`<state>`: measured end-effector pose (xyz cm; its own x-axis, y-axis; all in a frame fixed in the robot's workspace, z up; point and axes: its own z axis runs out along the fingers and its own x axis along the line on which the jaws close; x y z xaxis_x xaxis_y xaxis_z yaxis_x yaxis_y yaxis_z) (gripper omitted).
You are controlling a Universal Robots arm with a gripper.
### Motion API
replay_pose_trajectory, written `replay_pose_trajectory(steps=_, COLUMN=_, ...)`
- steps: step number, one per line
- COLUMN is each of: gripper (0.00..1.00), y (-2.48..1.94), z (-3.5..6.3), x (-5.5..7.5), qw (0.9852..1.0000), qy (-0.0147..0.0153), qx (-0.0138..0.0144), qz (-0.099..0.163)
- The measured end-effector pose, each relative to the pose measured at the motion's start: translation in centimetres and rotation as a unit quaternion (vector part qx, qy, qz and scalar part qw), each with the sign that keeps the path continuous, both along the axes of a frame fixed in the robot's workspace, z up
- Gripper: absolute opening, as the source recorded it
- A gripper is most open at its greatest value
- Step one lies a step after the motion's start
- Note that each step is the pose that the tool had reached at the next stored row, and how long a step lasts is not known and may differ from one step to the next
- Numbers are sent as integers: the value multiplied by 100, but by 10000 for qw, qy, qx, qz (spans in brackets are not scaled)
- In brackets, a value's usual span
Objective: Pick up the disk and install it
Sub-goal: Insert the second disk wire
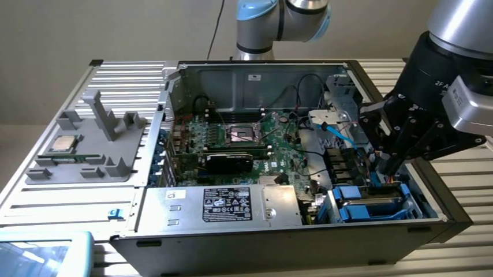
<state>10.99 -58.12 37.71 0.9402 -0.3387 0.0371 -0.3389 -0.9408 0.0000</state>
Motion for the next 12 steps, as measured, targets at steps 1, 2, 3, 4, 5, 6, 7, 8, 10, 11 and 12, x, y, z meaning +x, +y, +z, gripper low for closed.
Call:
replay_pose_trajectory(steps=1, gripper=11, y=0, z=-1, x=0, qw=10000, qy=-1, qx=13, qz=88)
replay_pose_trajectory(steps=2, gripper=11, y=0, z=-1, x=0, qw=9999, qy=-1, qx=33, qz=168)
replay_pose_trajectory(steps=3, gripper=11, y=0, z=-1, x=0, qw=9997, qy=-2, qx=57, qz=249)
replay_pose_trajectory(steps=4, gripper=11, y=1, z=0, x=0, qw=9994, qy=-2, qx=83, qz=322)
replay_pose_trajectory(steps=5, gripper=11, y=0, z=-1, x=-1, qw=9992, qy=-2, qx=117, qz=390)
replay_pose_trajectory(steps=6, gripper=11, y=0, z=-2, x=-1, qw=9989, qy=-4, qx=168, qz=448)
replay_pose_trajectory(steps=7, gripper=11, y=1, z=-2, x=1, qw=9986, qy=-5, qx=204, qz=495)
replay_pose_trajectory(steps=8, gripper=11, y=1, z=-2, x=1, qw=9986, qy=-5, qx=204, qz=498)
replay_pose_trajectory(steps=10, gripper=11, y=1, z=-2, x=2, qw=9985, qy=-5, qx=204, qz=498)
replay_pose_trajectory(steps=11, gripper=11, y=1, z=-2, x=1, qw=9985, qy=-5, qx=205, qz=498)
replay_pose_trajectory(steps=12, gripper=11, y=1, z=-2, x=2, qw=9985, qy=-5, qx=204, qz=499)
